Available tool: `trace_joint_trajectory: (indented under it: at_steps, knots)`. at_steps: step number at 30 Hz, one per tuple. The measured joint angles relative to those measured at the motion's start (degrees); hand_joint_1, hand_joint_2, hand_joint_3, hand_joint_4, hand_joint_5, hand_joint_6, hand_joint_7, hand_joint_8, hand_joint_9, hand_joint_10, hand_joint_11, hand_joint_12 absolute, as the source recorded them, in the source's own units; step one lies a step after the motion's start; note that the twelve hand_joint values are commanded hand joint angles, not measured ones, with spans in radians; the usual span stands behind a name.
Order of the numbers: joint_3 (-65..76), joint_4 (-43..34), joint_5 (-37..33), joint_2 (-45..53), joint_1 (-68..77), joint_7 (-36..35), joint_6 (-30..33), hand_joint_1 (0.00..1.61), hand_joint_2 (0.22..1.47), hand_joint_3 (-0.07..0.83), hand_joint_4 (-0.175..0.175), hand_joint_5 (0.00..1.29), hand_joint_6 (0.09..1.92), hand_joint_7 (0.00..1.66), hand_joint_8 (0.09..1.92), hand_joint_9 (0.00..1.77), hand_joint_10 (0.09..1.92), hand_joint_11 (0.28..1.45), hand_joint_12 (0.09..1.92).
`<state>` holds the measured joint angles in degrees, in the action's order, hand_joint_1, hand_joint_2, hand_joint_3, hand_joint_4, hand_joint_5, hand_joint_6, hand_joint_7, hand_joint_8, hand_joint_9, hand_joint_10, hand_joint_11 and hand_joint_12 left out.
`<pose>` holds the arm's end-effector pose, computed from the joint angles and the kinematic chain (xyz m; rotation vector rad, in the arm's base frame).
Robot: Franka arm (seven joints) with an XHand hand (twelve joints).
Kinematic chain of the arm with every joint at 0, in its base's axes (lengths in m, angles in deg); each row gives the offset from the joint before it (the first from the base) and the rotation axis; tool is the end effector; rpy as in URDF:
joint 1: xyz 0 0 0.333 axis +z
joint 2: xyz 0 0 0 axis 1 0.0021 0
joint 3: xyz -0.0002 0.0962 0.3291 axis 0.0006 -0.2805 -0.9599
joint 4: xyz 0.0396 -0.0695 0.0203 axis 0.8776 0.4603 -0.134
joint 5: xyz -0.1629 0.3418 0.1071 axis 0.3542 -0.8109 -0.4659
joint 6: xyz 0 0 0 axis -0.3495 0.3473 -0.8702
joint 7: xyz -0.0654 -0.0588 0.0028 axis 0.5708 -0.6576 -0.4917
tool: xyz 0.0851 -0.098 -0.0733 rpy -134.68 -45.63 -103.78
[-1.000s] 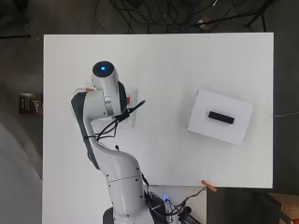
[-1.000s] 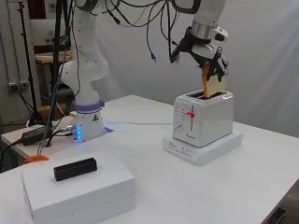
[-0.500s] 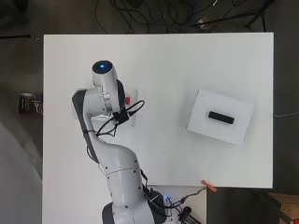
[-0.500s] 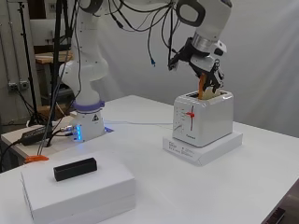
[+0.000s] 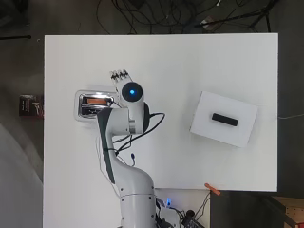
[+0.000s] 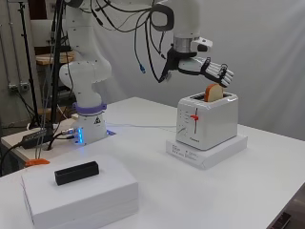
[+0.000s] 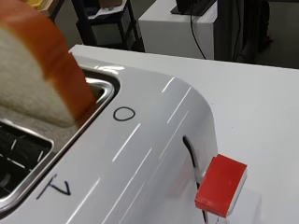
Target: Teleoperate dual arm-hand system to toast a bread
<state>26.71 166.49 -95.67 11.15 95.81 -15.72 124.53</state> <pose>0.5063 0.0837 0.4473 -2.3984 -1.8020 0.0138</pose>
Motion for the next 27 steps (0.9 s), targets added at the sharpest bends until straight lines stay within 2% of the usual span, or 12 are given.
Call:
trace_joint_trajectory:
  at_steps: [4, 7, 11, 13, 16, 18, 19, 20, 21, 22, 24, 27]
  knots:
    - [0.81, 0.77, -1.54, -0.02, -1.22, 1.46, 1.80, 0.08, 1.15, 0.004, -0.083, 0.21, 0.09, 0.29, 0.09, 0.35, 0.09, 0.38, 0.09]
    - [2.35, 1.50, -0.48, 0.51, -3.15, 2.57, 3.33, 0.05, 1.11, -0.009, -0.051, 0.18, 0.09, 0.24, 0.09, 0.31, 0.09, 0.38, 0.09]
    - [2.74, 4.06, 3.29, 0.18, -3.73, 7.00, 5.42, 0.00, 1.08, -0.012, 0.023, 0.20, 0.09, 0.21, 0.09, 0.30, 0.09, 0.42, 0.09]
    - [2.11, 4.81, 7.86, -0.21, -3.94, 10.03, 5.52, 0.00, 1.08, -0.008, -0.003, 0.21, 0.09, 0.22, 0.09, 0.32, 0.09, 0.43, 0.09]
    - [3.97, 4.95, 12.84, -0.62, -3.81, 11.58, 5.56, 0.05, 1.07, -0.002, -0.066, 0.19, 0.09, 0.46, 0.09, 0.61, 0.09, 0.49, 0.09]
    - [8.97, 5.10, 14.03, -2.32, -1.53, 12.18, 5.68, 0.09, 1.07, 0.000, -0.089, 0.20, 0.09, 0.60, 0.09, 0.79, 0.09, 0.55, 0.09]
    - [13.00, 5.20, 14.56, -3.54, 0.95, 12.51, 5.78, 0.12, 1.09, -0.012, -0.106, 0.21, 0.09, 0.82, 0.09, 0.96, 0.27, 0.63, 0.26]
    - [17.67, 5.34, 15.15, -4.76, 4.46, 12.85, 5.89, 0.16, 1.11, -0.013, -0.118, 0.23, 0.09, 0.95, 0.45, 1.06, 0.74, 0.67, 0.76]
    - [23.18, 5.51, 15.88, -6.15, 9.28, 13.27, 6.03, 0.19, 1.12, -0.009, -0.125, 0.24, 0.09, 0.99, 0.80, 1.10, 1.13, 0.67, 1.18]
    - [29.20, 5.68, 16.76, -7.70, 15.10, 13.79, 6.19, 0.20, 1.13, -0.005, -0.128, 0.25, 0.09, 0.99, 1.05, 1.12, 1.38, 0.66, 1.45]
    - [39.87, 5.97, 18.39, -10.52, 26.60, 14.74, 6.53, 0.23, 1.13, -0.001, -0.129, 0.26, 0.09, 0.97, 1.29, 1.12, 1.60, 0.66, 1.70]
    - [58.50, 6.50, 21.21, -15.47, 47.72, 16.37, 7.19, 0.25, 1.13, 0.000, -0.127, 0.26, 0.09, 0.98, 1.45, 1.14, 1.72, 0.70, 1.86]
